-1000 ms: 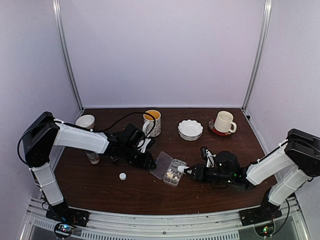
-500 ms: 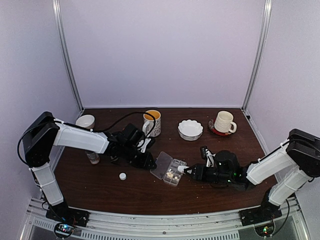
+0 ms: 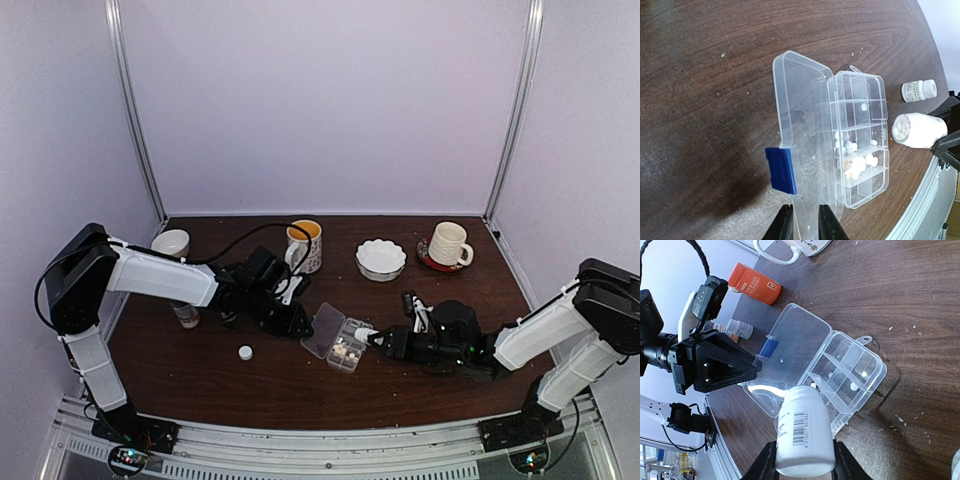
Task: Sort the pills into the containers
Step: Pour the pill into the compartment of the pill container.
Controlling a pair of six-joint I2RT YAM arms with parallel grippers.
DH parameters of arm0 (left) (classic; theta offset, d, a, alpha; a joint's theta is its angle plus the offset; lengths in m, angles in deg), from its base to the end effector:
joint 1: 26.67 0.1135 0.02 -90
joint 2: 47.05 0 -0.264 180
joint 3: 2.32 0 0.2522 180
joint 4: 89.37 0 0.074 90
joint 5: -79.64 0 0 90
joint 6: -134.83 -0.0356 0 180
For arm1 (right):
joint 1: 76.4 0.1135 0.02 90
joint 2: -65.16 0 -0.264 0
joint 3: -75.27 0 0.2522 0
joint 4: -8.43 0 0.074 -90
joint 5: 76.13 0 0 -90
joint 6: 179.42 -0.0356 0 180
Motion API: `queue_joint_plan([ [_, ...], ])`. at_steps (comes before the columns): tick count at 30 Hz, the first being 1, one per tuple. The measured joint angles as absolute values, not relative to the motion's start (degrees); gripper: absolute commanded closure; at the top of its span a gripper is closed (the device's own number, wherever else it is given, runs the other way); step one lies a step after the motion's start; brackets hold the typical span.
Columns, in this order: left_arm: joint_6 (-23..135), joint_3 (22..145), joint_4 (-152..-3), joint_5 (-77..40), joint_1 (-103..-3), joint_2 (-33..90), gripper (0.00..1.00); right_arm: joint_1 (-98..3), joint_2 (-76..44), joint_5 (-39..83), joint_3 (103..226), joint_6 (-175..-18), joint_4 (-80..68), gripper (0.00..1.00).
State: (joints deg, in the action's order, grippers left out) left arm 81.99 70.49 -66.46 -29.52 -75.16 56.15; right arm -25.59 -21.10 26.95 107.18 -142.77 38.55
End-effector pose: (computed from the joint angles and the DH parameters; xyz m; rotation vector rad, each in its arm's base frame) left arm 0.2313 -0.2789 0.1566 0.4222 2.7059 -0.9550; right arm 0.1510 0.1980 0.1274 -0.1176 2.2676 1.3145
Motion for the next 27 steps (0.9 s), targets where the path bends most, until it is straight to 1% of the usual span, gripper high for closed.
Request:
queue_joint_plan([
  [5,82.0,70.5,-66.5,-29.5,-75.2,56.1,0.79,-25.6,-21.1,26.6,107.4,-142.3,36.1,1.00],
  [10,82.0,70.5,-66.5,-29.5,-75.2,56.1,0.79,-25.6,-18.4,25.8,107.4,-141.6,33.1,1.00],
  [20,82.0,71.0,-66.3,-29.5,-75.2,56.1,0.79,-25.6,-20.7,27.0,107.4,-142.1,36.3,1.00],
  [27,82.0,71.0,-66.3,-29.5,-75.3,56.1,0.79,-25.6,-20.6,26.9,107.6,-141.8,33.9,1.00],
])
